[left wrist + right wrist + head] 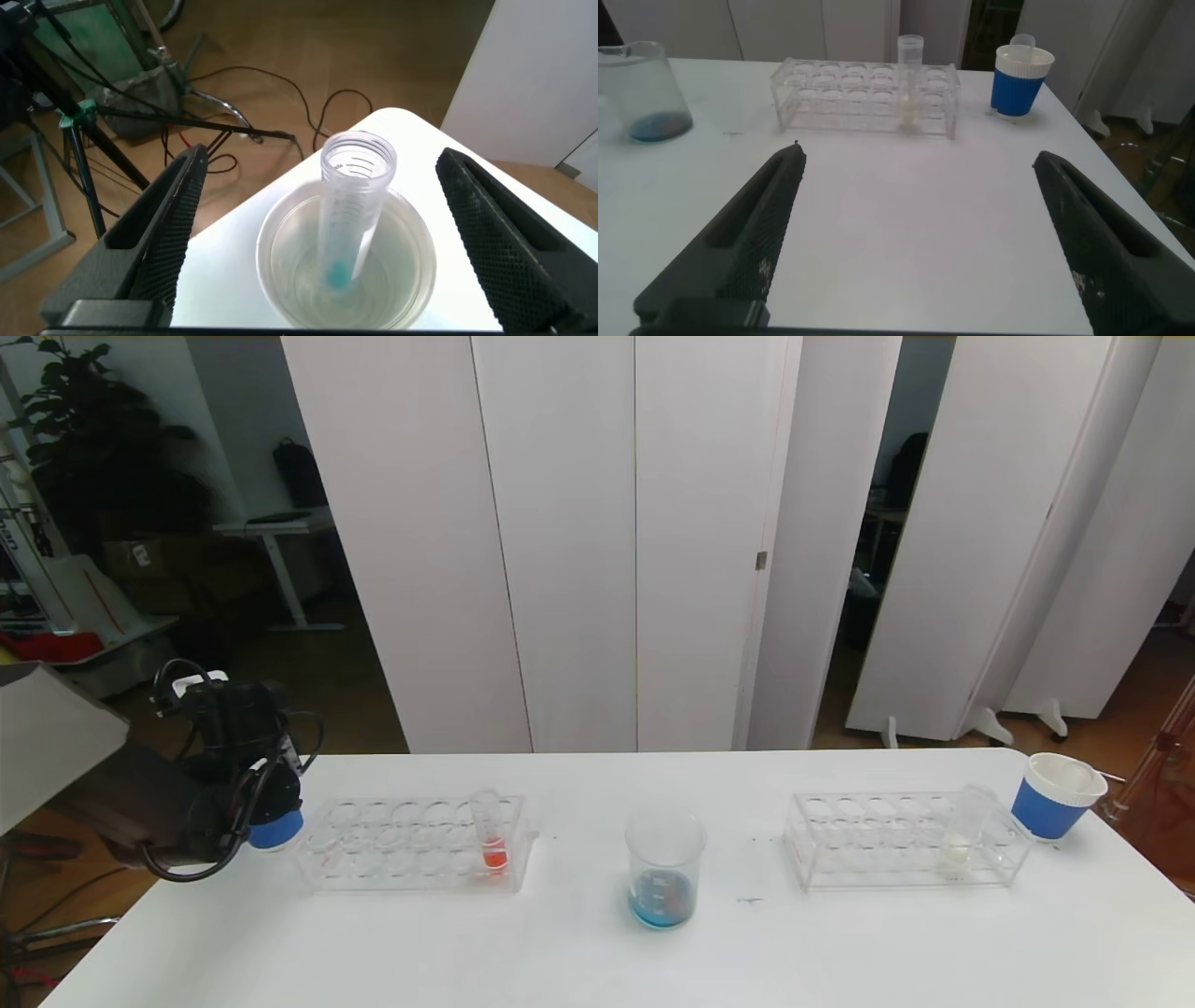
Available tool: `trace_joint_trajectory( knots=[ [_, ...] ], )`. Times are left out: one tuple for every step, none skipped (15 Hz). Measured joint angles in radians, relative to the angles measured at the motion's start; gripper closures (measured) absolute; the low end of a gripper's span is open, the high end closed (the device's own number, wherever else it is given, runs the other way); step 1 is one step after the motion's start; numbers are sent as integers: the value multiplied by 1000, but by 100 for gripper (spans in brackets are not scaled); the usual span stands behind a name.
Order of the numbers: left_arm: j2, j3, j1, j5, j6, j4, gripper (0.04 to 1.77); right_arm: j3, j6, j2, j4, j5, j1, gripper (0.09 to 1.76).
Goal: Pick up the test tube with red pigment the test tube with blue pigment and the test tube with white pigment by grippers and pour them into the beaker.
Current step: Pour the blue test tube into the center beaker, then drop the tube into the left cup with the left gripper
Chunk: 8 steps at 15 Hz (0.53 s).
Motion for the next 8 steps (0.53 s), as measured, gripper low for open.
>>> trace_joint_trajectory(
  knots=[
    [-7, 1, 0, 0, 2, 2, 7, 0, 0, 0, 0, 0, 0, 10],
    [-16, 2, -1, -1, 4, 6, 7, 0, 0, 0, 0, 0, 0, 10],
    [-30, 5, -3, -4, 5, 19, 7, 0, 0, 0, 0, 0, 0, 10],
    [-50, 8, -5, -5, 6, 46, 7, 0, 0, 0, 0, 0, 0, 10],
    [-72, 10, -9, -5, 6, 71, 7, 0, 0, 0, 0, 0, 0, 10],
    [-100, 13, -12, -7, 7, 95, 7, 0, 0, 0, 0, 0, 0, 10],
    [-133, 18, -18, -10, 9, 124, 7, 0, 0, 0, 0, 0, 0, 10],
    [-165, 22, -24, -16, 9, 151, 7, 0, 0, 0, 0, 0, 0, 10]
  ],
)
